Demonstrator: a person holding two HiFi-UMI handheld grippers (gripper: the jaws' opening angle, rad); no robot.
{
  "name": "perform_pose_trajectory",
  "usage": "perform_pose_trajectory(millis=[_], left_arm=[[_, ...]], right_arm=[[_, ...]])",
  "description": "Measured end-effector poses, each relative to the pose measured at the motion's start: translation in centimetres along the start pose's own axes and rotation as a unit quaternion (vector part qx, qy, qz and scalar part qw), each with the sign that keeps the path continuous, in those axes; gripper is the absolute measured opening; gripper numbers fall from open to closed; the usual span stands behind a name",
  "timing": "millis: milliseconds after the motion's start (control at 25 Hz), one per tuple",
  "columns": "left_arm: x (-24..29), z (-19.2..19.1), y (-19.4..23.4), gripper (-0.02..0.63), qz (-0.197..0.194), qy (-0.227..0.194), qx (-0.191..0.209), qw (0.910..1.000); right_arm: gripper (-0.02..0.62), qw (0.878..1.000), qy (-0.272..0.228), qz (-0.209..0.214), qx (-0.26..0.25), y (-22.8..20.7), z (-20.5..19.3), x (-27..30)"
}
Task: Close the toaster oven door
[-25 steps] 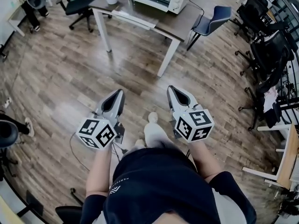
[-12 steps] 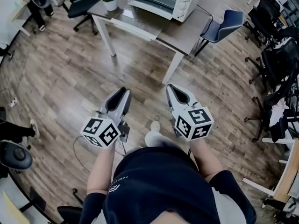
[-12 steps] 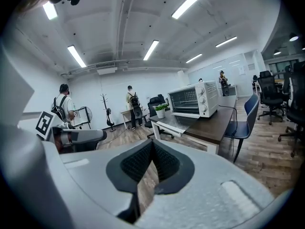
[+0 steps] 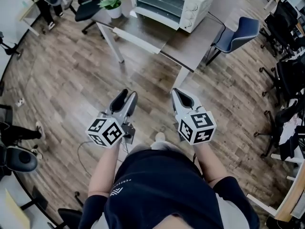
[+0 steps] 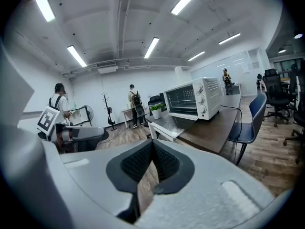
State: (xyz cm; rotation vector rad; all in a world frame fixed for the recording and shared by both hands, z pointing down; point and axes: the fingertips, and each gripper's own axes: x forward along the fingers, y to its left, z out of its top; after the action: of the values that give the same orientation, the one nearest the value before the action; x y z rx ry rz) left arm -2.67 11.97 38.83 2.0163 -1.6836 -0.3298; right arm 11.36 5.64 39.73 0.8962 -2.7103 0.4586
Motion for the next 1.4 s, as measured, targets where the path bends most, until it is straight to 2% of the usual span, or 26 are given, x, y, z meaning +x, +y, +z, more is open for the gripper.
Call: perform_pose_trajectory(millis=[200,440,520,640,1160,1400], left_arm=[[2.8,0.3,1.4,0.210,0.012,0.003,-0.017,0.9998],[5.0,-0.8,4.9,0.221,0.020,-0.010,-0.111,0.9935],[6.0,-1.1,6.3,0.218,0.027,-0.006,-0.129,0.9913],[8.5,-1.0,8.2,0.215,0.022,0.001,-0.125,0.9919],[17.5,-1.1,17.0,0.210,-0.004,0.048,-0.162,0.9856],[21.2,-1.9,19.2,0.212,-0.016,0.087,-0.152,0.9844]], right_arm=[[0.003,1.000,0.007,0.004,0.004,-1.8,0.2,1.8],[0.003,1.000,0.016,0.004,0.007,-2.3,0.2,4.1],[0.003,1.000,0.017,0.001,0.004,-2.6,0.5,4.8],[0.003,1.000,0.021,-0.011,0.001,-3.6,0.9,6.8],[0.003,0.996,0.060,-0.058,0.011,-6.1,2.1,15.5],[0.003,0.995,0.074,-0.072,0.013,-7.0,2.3,18.6]])
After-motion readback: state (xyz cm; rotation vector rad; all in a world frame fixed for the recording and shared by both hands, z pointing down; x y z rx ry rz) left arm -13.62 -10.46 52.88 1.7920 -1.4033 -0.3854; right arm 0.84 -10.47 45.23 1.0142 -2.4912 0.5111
